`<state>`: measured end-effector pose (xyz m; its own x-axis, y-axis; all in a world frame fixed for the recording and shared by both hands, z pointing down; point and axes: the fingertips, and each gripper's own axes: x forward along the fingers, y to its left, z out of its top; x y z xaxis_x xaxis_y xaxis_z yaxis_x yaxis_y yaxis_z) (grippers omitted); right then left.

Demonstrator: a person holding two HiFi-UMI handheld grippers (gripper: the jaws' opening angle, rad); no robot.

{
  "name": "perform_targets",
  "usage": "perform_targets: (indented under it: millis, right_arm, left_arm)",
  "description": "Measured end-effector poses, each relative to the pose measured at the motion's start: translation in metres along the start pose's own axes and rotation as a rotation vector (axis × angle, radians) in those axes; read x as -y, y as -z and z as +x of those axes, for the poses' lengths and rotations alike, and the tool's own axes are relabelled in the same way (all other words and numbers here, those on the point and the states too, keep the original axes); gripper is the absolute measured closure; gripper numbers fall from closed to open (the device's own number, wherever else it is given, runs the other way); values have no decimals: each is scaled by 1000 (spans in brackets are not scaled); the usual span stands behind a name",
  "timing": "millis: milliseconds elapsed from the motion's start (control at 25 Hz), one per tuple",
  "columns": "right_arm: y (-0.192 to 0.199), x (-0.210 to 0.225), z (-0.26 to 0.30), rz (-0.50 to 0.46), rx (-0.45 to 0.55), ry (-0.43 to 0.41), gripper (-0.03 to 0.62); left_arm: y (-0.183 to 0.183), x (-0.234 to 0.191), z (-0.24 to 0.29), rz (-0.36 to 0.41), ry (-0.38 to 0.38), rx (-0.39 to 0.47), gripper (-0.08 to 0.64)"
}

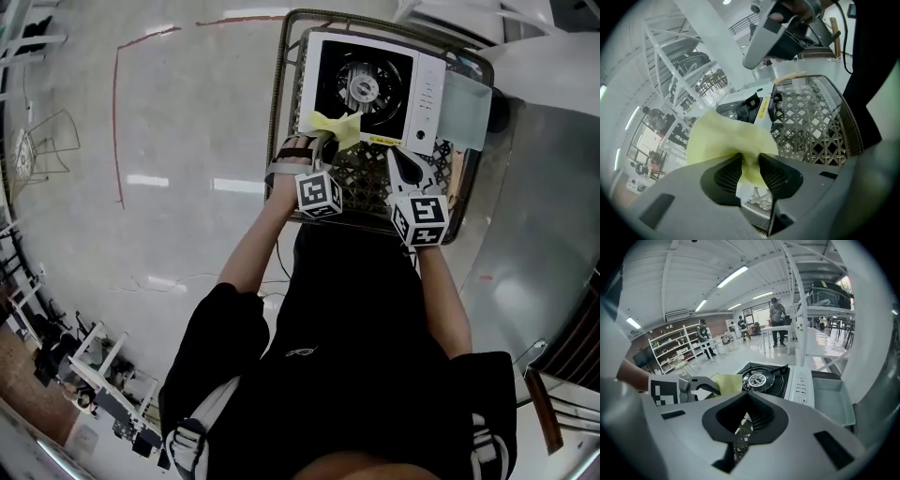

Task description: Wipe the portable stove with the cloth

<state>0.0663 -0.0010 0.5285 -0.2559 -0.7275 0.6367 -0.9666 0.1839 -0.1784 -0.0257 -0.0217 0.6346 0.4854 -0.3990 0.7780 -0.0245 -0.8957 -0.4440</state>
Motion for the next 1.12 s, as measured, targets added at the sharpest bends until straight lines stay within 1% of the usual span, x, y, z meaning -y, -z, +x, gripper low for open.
perform_targets:
  millis: [200, 440, 1120]
  right_arm:
    - [2, 9, -4, 15, 5, 13, 586]
    - [4, 19, -9, 32, 13, 26, 586]
    - [16, 41, -25, 81, 11, 85, 586]
  left_arm:
    - [-7, 2, 6, 35, 20, -20, 429]
    - [-14, 4, 11, 54, 32, -25, 430]
    - [-48, 15, 21, 105, 68, 5, 430]
